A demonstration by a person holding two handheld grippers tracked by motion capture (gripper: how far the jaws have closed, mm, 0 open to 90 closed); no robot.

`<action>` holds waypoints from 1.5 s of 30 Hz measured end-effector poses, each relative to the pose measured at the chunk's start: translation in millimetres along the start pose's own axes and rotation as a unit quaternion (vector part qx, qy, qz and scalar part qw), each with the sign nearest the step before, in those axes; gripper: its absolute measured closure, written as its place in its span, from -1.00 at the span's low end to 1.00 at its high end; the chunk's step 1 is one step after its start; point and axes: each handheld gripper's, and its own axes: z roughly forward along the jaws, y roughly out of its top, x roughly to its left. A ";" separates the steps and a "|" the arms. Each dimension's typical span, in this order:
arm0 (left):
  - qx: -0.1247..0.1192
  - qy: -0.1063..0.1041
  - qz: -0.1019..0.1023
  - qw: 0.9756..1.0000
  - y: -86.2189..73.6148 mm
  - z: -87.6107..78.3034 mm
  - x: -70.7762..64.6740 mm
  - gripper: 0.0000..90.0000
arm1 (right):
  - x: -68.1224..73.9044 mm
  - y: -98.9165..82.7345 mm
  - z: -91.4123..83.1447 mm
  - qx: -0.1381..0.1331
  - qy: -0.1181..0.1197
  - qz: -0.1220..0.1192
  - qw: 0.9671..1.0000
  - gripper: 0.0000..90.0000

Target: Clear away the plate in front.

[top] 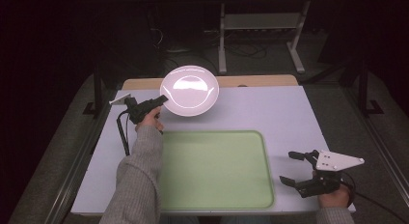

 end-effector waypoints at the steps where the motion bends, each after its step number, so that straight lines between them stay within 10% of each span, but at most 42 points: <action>1: 0.000 0.000 0.000 1.000 0.0 0.0 0.0 0.93 | 0.1 0.0 0.3 0.000 0.000 -0.001 1.000 -0.71; 45: 0.052 0.027 0.049 0.997 -36.1 -64.1 32.1 0.93 | 4.7 2.0 6.3 0.011 0.001 -0.005 1.000 -0.71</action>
